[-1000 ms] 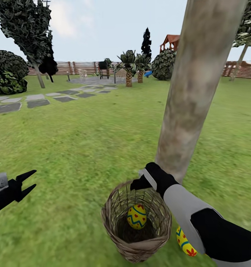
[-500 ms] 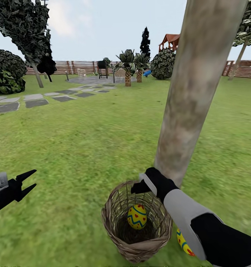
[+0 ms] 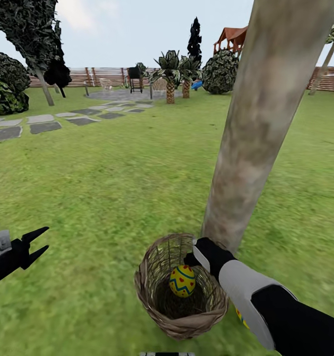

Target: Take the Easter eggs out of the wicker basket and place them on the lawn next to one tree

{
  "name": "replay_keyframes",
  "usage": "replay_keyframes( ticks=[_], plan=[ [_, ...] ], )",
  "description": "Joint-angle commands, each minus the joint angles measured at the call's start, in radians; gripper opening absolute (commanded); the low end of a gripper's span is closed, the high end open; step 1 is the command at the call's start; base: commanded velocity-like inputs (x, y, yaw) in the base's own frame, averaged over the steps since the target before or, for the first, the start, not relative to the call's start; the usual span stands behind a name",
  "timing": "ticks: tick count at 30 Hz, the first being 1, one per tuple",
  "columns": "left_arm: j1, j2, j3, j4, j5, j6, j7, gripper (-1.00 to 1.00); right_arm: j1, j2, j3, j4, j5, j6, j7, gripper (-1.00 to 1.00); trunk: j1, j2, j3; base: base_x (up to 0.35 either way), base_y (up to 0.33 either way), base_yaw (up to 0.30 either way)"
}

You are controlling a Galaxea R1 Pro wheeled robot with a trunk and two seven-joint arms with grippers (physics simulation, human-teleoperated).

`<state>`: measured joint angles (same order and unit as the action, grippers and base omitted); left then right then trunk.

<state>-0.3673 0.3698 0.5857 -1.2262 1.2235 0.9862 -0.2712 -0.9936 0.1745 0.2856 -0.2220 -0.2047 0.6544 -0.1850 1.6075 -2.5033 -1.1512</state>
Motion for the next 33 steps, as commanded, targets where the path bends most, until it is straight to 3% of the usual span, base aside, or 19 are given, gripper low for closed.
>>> replay_keyframes(
  ticks=[1, 9, 15, 33],
  plan=[
    [-0.001, 0.000, 0.002, 0.000, -0.007, 0.005, -0.008, 1.00, 0.000, 0.000, 0.006, -0.001, -0.010, 0.004, -0.007, 1.00, 0.000, -0.001, -0.005, 0.000, 0.000, 0.000],
    [-0.001, 0.001, 0.003, 0.001, -0.007, 0.005, -0.008, 1.00, -0.003, 0.000, 0.007, -0.032, -0.009, 0.008, 0.031, 1.00, 0.004, -0.003, -0.036, 0.000, 0.000, 0.002],
    [-0.001, 0.001, 0.004, 0.002, -0.007, 0.005, -0.008, 1.00, -0.003, 0.000, 0.010, -0.051, -0.007, 0.011, 0.132, 1.00, 0.006, -0.004, -0.067, 0.000, 0.000, 0.075],
    [-0.001, 0.001, 0.005, 0.002, -0.007, 0.005, -0.008, 1.00, -0.005, 0.000, 0.009, -0.058, -0.003, 0.037, 0.119, 1.00, 0.015, -0.008, -0.165, 0.000, 0.000, 0.100]
  ],
)
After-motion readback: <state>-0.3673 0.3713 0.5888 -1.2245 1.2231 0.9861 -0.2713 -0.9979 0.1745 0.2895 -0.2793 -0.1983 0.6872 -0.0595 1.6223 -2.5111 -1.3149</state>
